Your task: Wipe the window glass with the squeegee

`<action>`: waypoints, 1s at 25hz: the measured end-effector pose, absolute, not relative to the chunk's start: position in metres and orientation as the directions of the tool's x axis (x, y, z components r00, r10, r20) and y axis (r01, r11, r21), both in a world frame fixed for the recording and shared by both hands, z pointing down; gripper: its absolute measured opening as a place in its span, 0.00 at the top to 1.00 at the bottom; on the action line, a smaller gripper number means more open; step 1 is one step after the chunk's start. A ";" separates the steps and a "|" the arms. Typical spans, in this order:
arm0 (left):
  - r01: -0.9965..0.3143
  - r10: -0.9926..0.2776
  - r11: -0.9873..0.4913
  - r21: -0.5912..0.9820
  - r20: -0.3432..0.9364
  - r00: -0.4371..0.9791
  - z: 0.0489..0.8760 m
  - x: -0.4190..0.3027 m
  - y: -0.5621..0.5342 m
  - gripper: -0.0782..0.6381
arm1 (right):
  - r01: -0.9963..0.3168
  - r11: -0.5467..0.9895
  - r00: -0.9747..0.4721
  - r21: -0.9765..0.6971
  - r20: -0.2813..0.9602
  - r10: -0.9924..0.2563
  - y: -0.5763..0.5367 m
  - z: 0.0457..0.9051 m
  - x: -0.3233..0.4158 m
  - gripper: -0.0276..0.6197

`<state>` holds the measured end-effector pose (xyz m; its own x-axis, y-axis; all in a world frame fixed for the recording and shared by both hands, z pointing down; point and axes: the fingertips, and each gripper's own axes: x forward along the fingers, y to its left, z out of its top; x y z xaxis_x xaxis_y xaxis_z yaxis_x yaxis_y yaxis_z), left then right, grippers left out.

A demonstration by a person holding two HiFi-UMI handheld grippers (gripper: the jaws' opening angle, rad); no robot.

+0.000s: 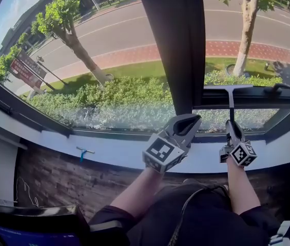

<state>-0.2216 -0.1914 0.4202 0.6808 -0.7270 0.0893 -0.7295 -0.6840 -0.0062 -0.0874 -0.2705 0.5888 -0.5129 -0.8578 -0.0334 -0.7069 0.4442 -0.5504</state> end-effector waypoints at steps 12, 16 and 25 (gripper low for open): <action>-0.733 -0.732 -0.680 -0.019 0.056 0.678 0.423 -0.219 -0.201 0.89 | -0.642 0.432 -0.527 -0.634 -0.045 -0.849 -0.272 0.594 -0.082 0.80; -0.735 -0.735 -0.678 -0.023 0.050 0.676 0.418 -0.221 -0.200 0.89 | -0.674 0.428 -0.524 -0.602 -0.018 -0.851 -0.273 0.590 -0.086 0.81; -0.732 -0.733 -0.680 -0.032 0.028 0.680 0.412 -0.208 -0.201 0.89 | -0.701 0.423 -0.531 -0.575 0.024 -0.847 -0.278 0.586 -0.078 0.80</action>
